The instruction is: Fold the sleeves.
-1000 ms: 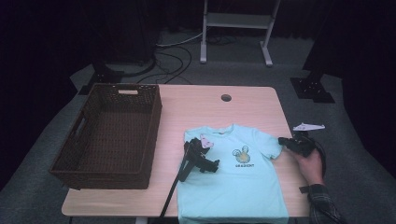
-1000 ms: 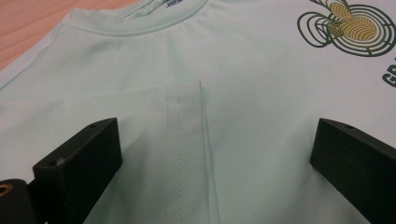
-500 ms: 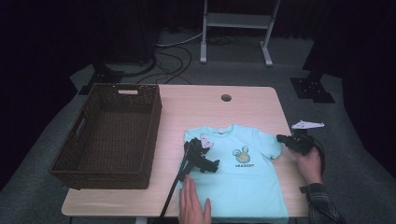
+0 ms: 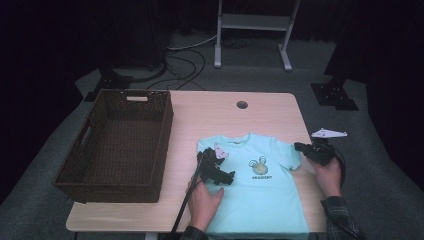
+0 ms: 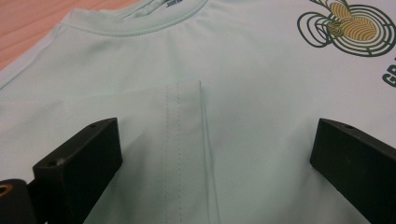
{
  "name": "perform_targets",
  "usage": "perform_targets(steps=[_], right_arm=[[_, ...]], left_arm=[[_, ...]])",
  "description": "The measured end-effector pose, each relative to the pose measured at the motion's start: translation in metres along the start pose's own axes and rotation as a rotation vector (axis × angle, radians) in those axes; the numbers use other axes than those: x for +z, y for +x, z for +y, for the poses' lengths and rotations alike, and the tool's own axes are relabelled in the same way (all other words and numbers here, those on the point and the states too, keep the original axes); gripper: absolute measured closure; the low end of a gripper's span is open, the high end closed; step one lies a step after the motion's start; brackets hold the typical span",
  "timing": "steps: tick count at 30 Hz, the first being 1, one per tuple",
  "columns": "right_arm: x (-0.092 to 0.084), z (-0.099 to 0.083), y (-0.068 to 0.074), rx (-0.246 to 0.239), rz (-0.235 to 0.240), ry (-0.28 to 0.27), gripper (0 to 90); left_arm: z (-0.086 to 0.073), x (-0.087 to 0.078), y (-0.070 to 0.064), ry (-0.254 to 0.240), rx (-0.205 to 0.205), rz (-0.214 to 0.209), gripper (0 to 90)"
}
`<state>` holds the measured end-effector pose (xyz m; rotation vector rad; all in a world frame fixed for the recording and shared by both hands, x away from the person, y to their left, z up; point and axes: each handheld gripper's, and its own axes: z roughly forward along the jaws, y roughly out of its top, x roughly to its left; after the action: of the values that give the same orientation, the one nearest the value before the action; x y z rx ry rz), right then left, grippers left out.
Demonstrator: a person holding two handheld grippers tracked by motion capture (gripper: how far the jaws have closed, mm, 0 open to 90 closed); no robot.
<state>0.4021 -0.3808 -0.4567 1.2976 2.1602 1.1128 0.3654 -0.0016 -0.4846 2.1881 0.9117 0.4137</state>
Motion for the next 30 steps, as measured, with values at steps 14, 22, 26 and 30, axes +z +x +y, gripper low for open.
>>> perform_targets(steps=[14,22,26,30], right_arm=[[0.003,0.011,0.019,-0.041,0.027,-0.007,87.8],[0.008,0.017,0.033,-0.078,0.031,0.004,87.9],[0.008,0.019,0.038,-0.096,0.038,0.004,87.9],[0.008,0.021,0.043,-0.110,0.052,-0.006,87.9]], left_arm=[[0.000,0.000,0.000,0.000,0.001,-0.001,1.0],[0.000,0.000,0.000,-0.001,0.001,0.000,1.0],[0.000,0.000,0.000,-0.001,0.001,0.000,1.0],[0.000,0.000,0.000,-0.001,0.000,0.000,1.0]])
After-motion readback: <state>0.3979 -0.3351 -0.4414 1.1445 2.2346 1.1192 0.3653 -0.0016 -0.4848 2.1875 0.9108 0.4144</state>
